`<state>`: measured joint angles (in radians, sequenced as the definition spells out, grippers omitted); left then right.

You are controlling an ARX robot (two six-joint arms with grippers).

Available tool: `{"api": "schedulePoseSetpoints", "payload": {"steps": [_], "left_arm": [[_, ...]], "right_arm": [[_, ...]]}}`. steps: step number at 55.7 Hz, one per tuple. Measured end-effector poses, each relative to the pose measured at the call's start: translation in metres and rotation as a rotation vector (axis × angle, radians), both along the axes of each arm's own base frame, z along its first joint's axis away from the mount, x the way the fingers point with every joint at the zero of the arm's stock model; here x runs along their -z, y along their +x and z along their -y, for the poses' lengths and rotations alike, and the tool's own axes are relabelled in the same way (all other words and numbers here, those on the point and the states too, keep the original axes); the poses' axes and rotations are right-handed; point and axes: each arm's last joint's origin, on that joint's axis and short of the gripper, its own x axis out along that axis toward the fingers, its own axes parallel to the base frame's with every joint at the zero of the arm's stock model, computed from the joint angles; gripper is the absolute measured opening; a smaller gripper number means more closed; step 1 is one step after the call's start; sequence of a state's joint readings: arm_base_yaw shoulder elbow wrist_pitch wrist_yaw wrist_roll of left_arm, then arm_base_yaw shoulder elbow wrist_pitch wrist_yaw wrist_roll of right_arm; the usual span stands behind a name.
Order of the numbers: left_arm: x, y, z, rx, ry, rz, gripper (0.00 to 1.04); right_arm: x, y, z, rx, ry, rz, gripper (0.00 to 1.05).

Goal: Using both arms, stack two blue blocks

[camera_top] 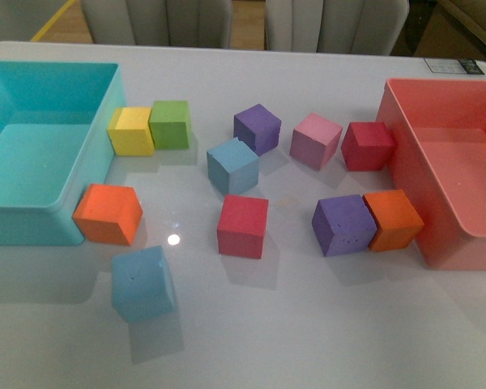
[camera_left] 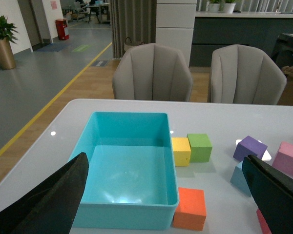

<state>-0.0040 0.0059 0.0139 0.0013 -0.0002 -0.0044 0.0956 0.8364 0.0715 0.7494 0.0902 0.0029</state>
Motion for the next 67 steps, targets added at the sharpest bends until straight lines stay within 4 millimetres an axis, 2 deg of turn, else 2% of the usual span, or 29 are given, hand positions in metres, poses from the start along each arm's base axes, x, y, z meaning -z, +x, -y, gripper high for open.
{"api": "schedulePoseSetpoints", "payload": {"steps": [8,36,67], "left_arm": [[0.0,0.0,0.0,0.0,0.0,0.0,0.96],[0.0,0.0,0.0,0.0,0.0,0.0,0.96],[0.0,0.0,0.0,0.0,0.0,0.0,0.96]], "right_arm": [[0.01,-0.01,0.011,0.0,0.002,-0.005,0.02],[0.0,-0.034,0.012,0.004,0.002,0.029,0.02],[0.0,-0.048,0.012,0.004,0.002,0.032,0.02]]}}
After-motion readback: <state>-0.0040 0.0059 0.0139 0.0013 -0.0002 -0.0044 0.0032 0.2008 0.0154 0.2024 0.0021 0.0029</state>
